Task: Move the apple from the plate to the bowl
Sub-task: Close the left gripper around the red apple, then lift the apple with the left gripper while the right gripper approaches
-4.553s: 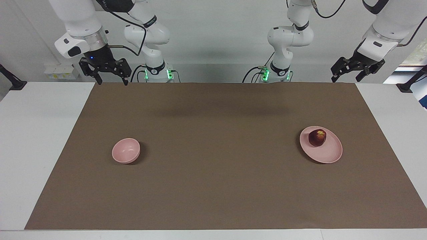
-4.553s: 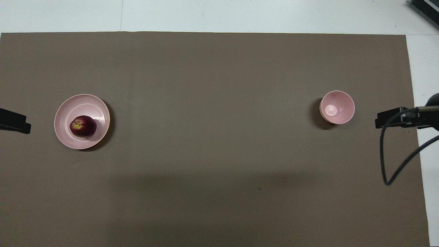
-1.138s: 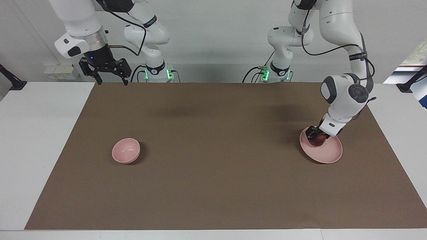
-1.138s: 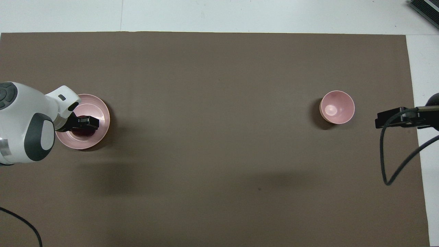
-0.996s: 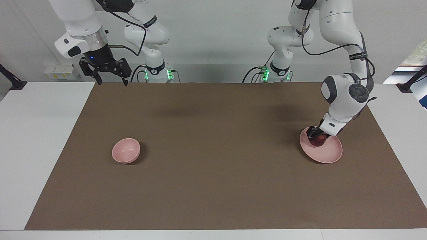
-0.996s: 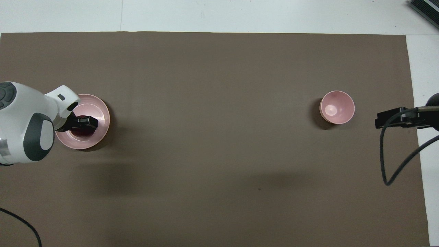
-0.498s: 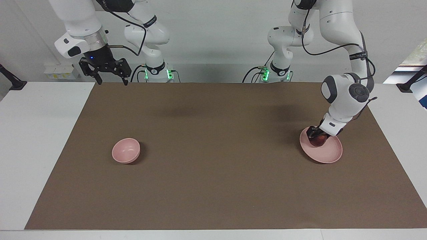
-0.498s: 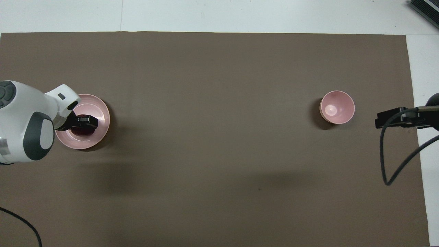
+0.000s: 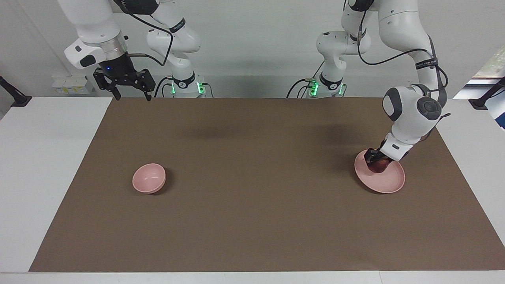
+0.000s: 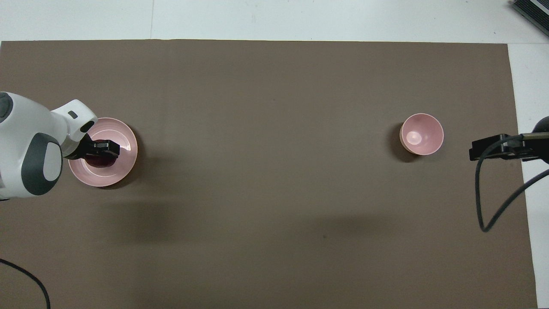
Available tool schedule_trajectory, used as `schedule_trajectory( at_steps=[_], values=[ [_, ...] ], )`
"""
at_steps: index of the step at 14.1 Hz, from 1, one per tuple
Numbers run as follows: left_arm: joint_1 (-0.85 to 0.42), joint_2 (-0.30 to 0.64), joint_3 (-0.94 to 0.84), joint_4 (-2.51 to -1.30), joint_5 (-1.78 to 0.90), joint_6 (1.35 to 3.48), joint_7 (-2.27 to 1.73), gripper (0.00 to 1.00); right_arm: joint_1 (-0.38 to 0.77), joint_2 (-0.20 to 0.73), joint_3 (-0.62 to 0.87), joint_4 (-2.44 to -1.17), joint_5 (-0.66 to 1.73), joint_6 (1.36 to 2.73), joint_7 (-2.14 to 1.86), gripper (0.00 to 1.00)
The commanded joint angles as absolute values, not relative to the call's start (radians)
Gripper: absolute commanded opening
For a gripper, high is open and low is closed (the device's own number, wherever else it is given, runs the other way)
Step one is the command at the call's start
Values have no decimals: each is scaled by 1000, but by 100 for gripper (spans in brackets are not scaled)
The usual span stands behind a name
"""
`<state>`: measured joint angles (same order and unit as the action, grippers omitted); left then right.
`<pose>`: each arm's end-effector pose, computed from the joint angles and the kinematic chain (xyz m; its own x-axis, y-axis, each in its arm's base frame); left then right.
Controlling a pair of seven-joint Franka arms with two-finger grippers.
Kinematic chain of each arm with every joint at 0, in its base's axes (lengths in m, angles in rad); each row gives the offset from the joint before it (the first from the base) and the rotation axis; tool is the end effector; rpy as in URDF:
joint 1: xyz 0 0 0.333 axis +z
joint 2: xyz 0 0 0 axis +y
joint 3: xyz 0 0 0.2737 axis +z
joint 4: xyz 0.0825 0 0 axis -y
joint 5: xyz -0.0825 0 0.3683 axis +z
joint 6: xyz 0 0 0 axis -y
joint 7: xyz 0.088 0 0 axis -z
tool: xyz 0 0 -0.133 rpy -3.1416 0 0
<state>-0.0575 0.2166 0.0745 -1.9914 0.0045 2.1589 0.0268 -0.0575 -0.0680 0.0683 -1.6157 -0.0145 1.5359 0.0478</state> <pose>0.5658 0.0096 0.2929 0.9987 -0.0133 -0.0490 -0.0142 -0.9997 -0.0183 0.5165 0.0046 0.5686 0.9992 -0.0377 -0.0110 -0.0375 -0.9991 0.0197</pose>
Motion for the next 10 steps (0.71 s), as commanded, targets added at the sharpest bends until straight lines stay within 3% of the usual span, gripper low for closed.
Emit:
schedule_trajectory(
  at_steps=[1,10],
  values=[
    [-64,215,78,-1933,-2,2091,37,0,-66,-69,71,-1609,0,1529,54,100],
    [-61,209,71,-1703,-59,1740,25,0,-66,-74,71,-1611,2,1509,49,100]
  ],
)
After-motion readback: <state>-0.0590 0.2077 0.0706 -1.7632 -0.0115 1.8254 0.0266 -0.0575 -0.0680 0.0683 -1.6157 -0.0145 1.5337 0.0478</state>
